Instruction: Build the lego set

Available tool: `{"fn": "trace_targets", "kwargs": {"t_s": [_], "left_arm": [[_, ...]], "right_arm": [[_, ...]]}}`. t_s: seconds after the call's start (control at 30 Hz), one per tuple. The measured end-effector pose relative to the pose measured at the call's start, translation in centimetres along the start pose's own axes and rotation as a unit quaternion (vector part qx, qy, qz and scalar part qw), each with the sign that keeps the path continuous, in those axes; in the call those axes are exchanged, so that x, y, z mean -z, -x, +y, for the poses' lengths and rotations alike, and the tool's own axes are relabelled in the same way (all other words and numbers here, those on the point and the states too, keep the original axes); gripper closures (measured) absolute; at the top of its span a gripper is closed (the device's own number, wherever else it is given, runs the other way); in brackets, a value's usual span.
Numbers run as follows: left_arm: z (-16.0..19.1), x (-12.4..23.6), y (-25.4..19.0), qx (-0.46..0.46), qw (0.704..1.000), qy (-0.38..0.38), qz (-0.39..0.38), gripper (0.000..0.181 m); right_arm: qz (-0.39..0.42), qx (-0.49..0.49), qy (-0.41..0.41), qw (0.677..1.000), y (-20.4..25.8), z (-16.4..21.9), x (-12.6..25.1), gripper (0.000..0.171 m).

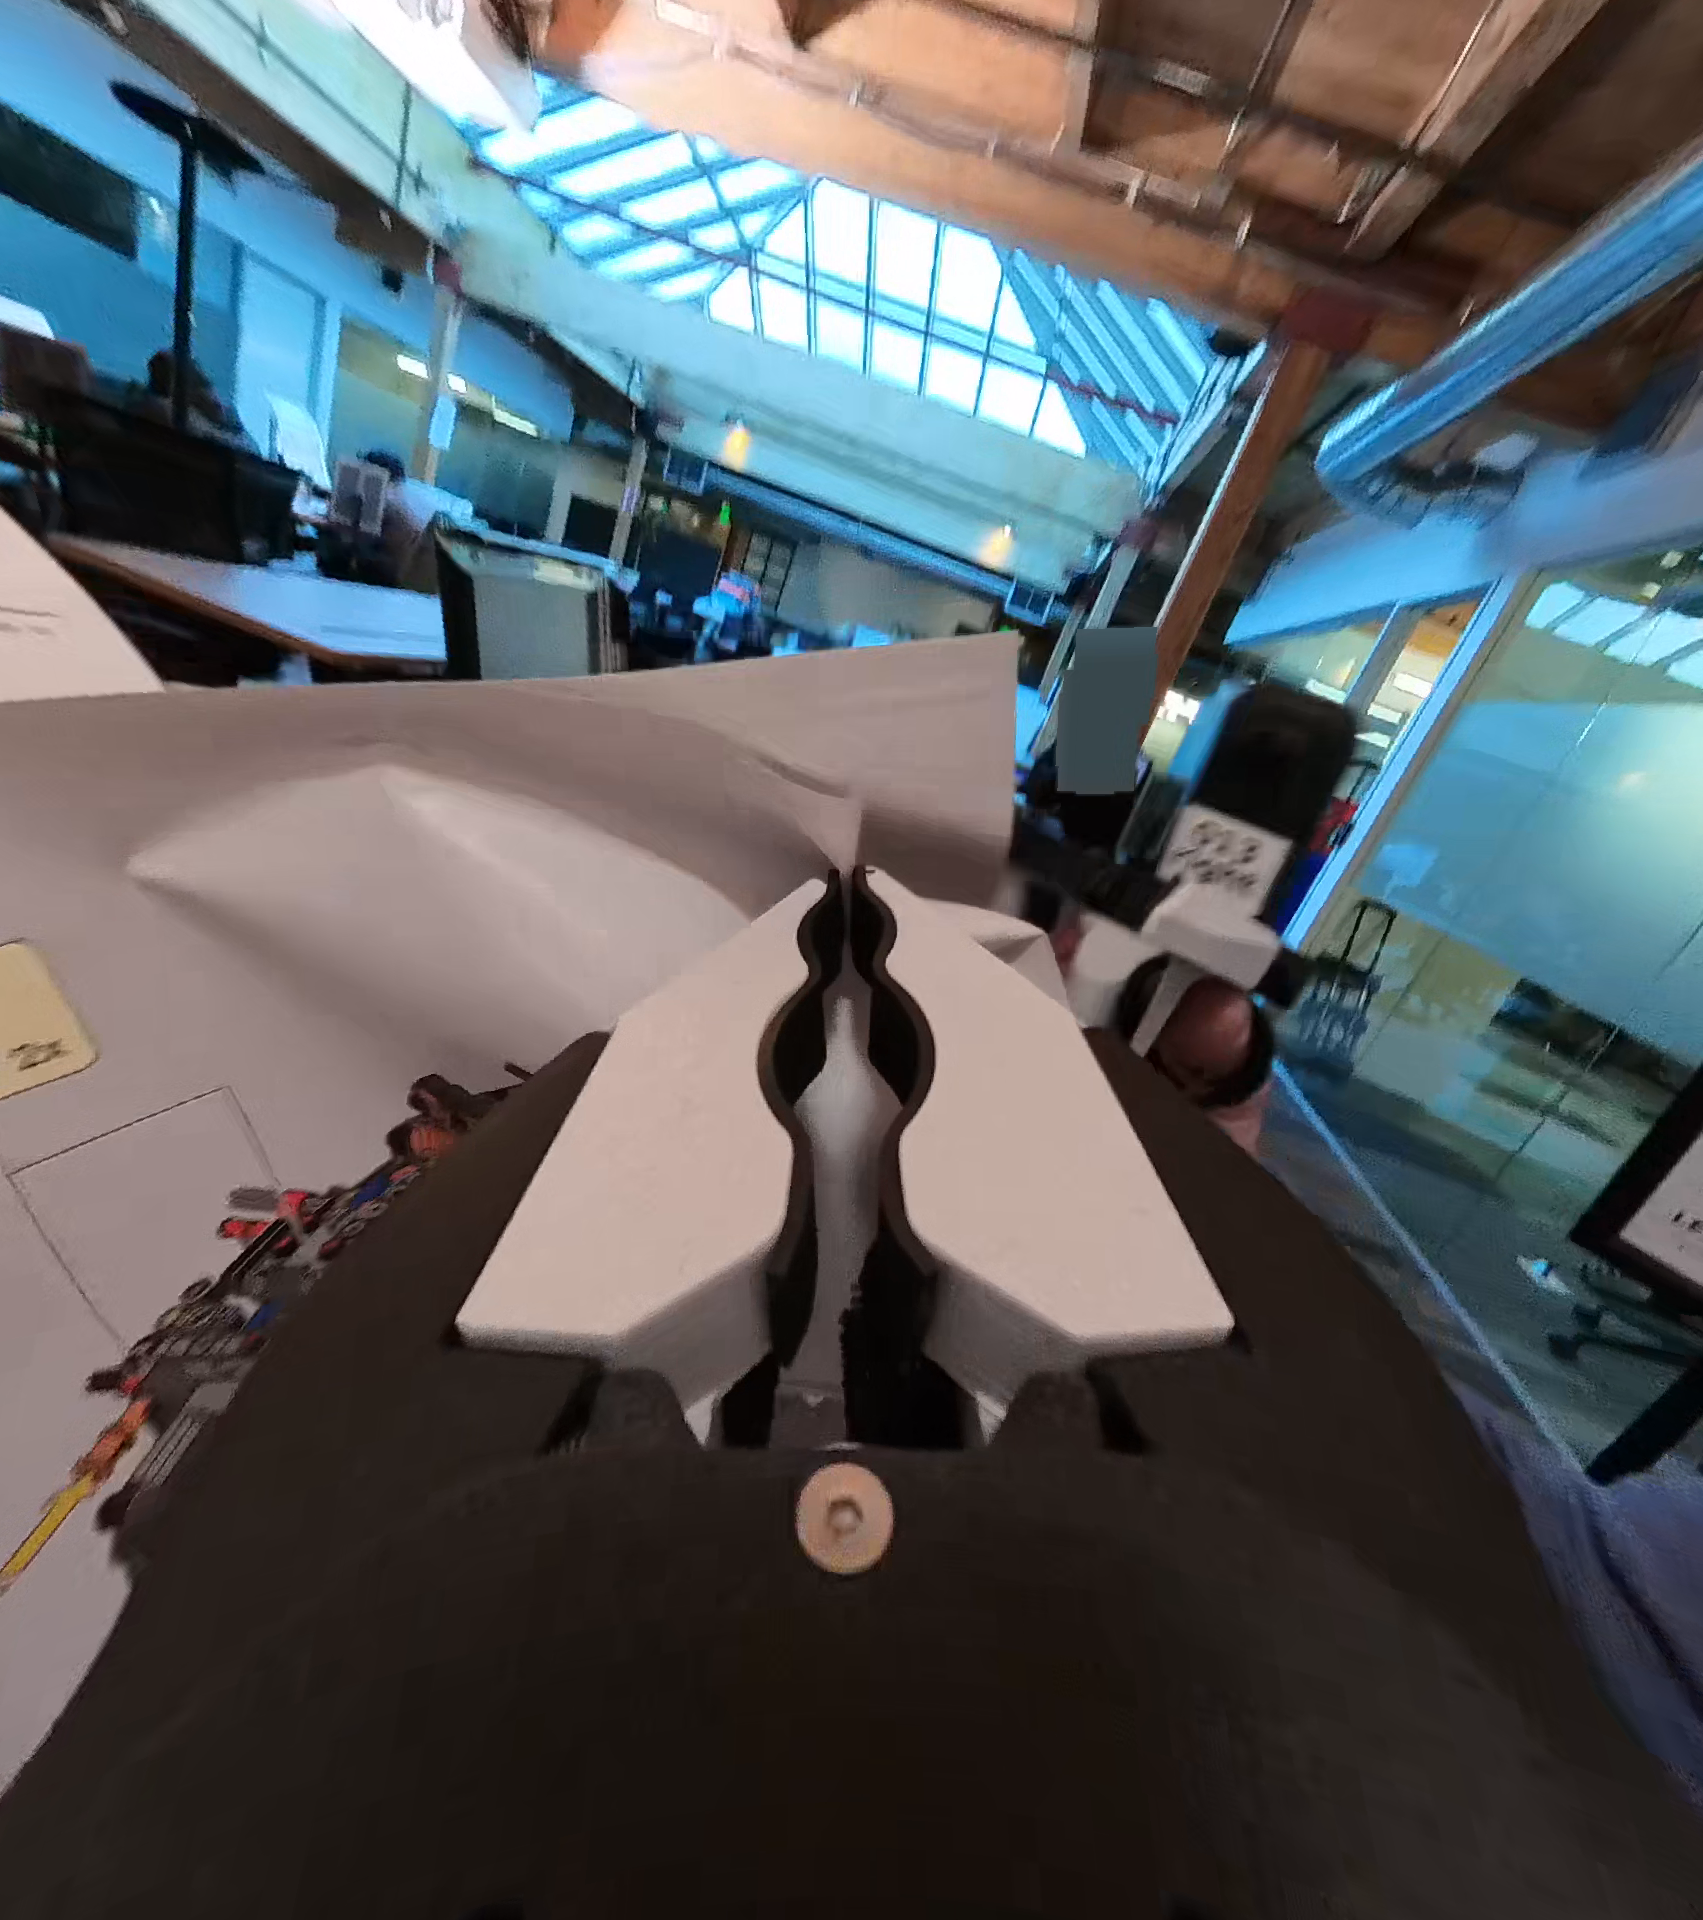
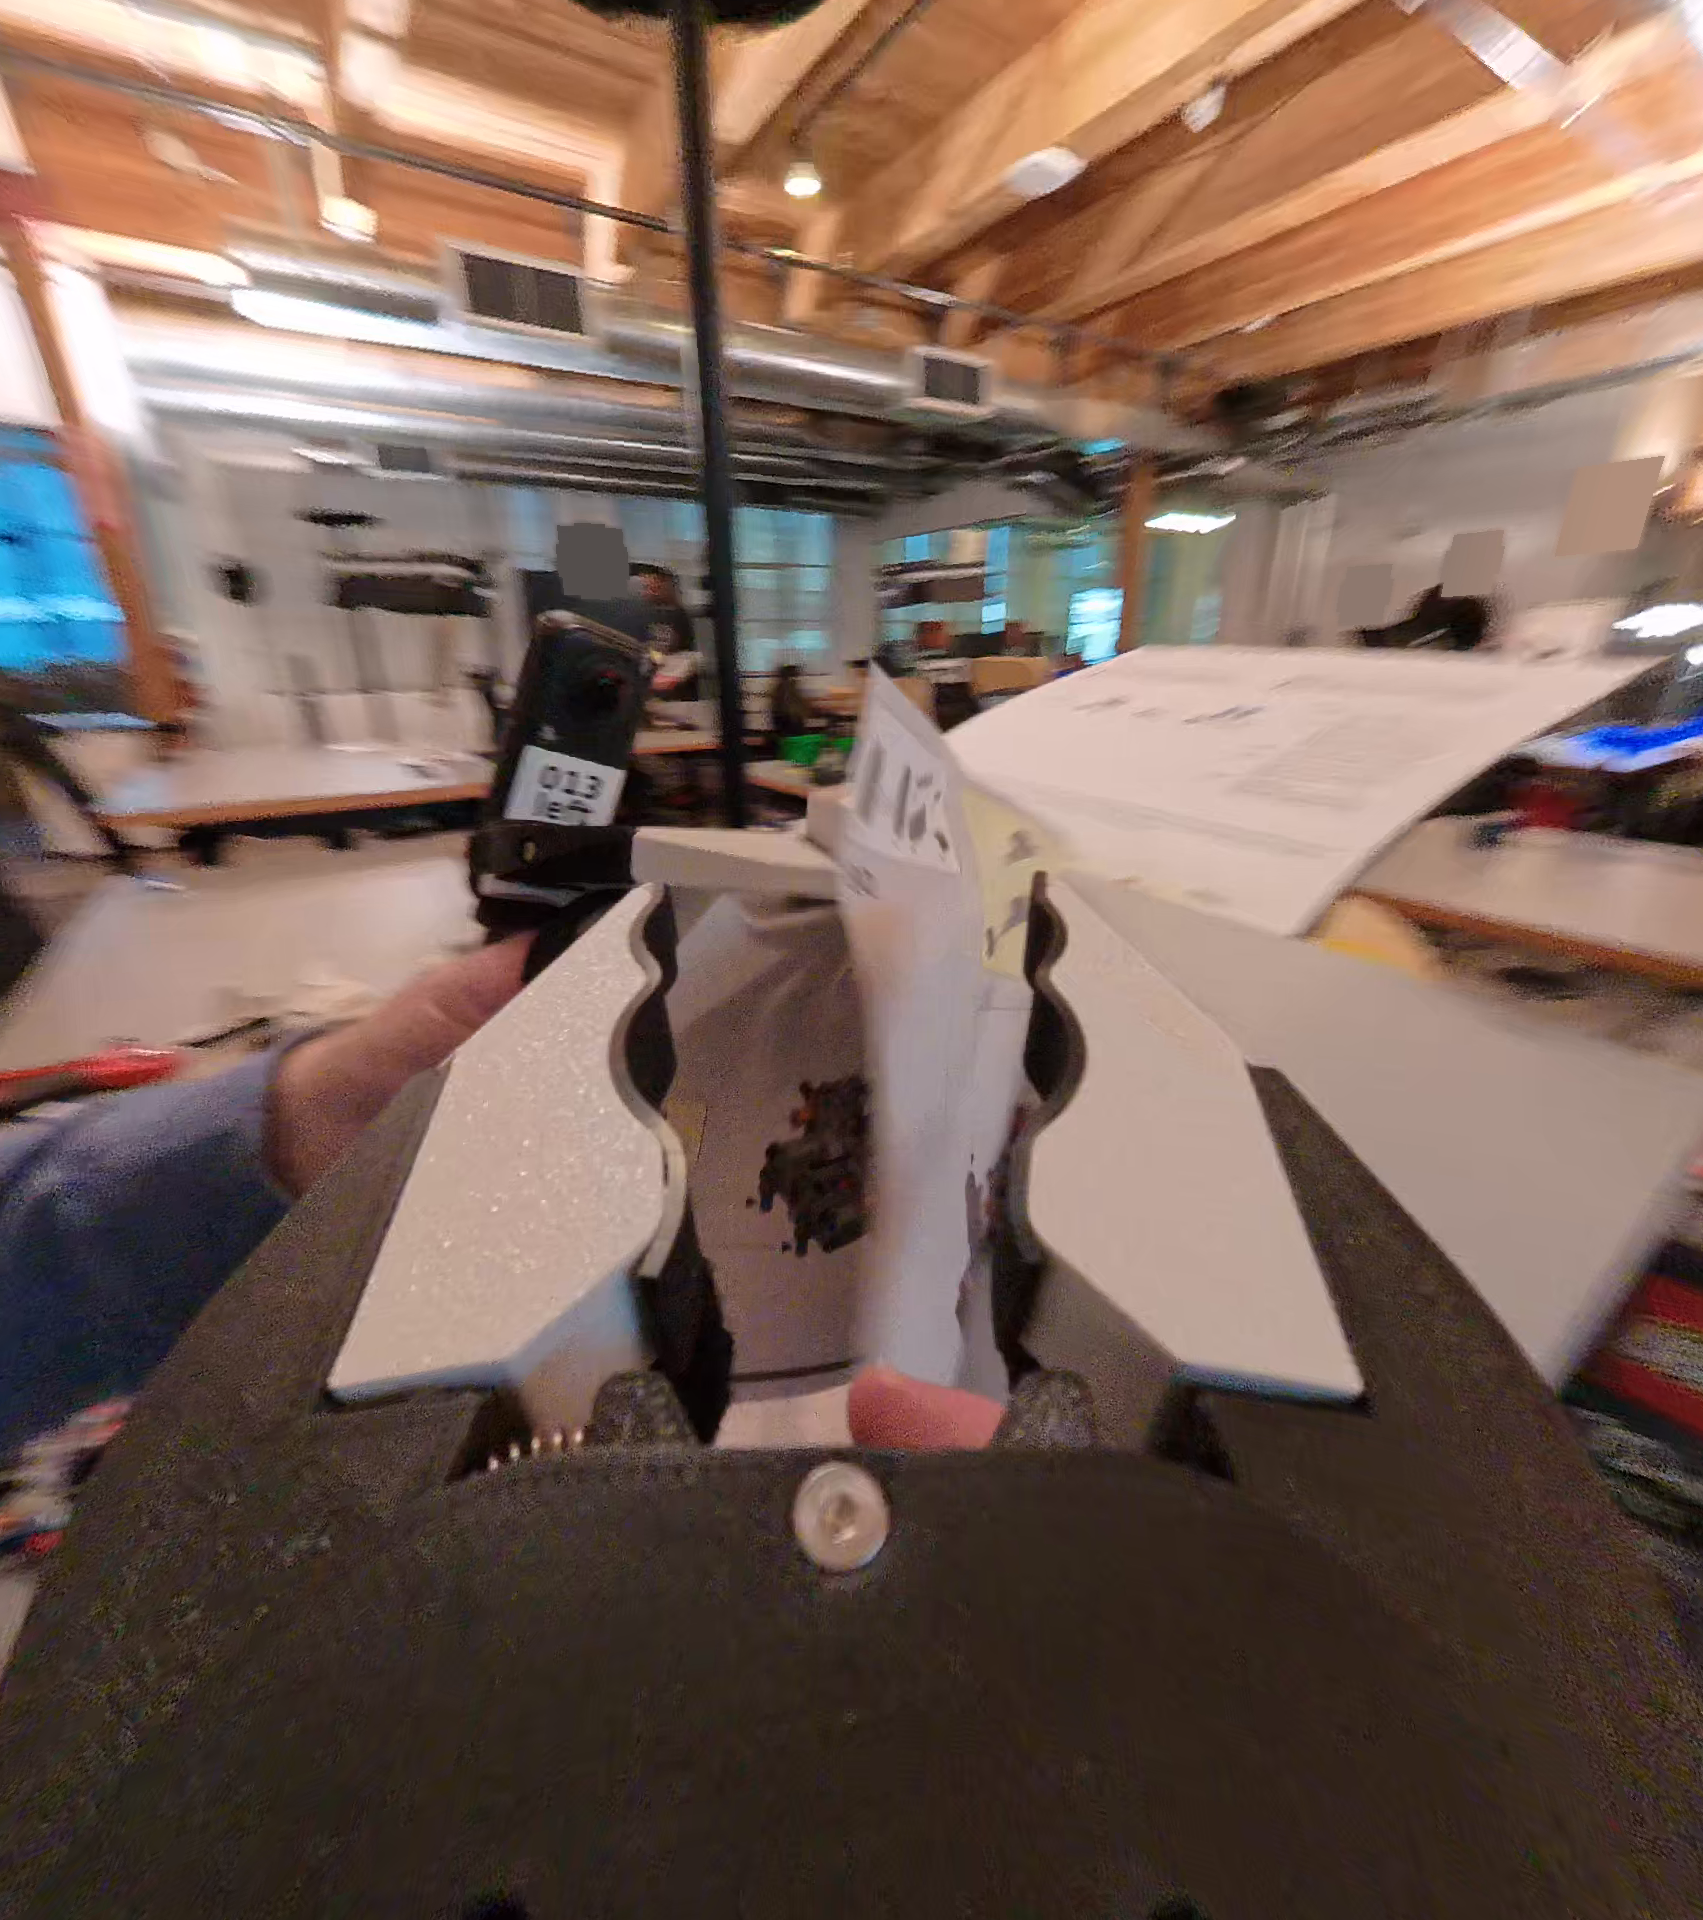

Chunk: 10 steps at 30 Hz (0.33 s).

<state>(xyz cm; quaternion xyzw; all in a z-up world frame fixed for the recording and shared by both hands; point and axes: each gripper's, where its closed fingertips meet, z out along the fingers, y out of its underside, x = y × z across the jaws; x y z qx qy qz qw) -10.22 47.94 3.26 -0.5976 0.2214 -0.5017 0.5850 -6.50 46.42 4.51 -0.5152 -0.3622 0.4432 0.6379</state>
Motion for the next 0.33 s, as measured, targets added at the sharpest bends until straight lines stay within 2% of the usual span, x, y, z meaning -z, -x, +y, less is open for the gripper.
{"fn": "trace_targets", "kwargs": {"t_s": [0.07, 0.13, 0.23, 0.33], "left_arm": [[0.9, -1.5, 0.5, -0.014, 0.999, 0.03, -0.017, 0.181], [1.3, -1.7, 0.5, -0.023, 0.998, 0.048, -0.018, 0.181], [0.2, 0.6, 1.3, -0.036, 0.998, 0.042, -0.039, 0.181], [-1.2, 4.1, 2.0, -0.032, 0.998, 0.044, -0.044, 0.181]], "right_arm": [[0.053, 0.064, 0.032, 0.996, -1.0, -0.2, 1.5, 0.123], [0.076, 0.087, 0.08, 0.99, -1.4, 0.9, 1.7, 0.128], [0.078, 0.117, 0.134, 0.981, -1.2, 3.3, 0.2, 0.142], [0.027, 0.094, 0.185, 0.978, 0.0, 6.6, -3.3, 0.142]]}}
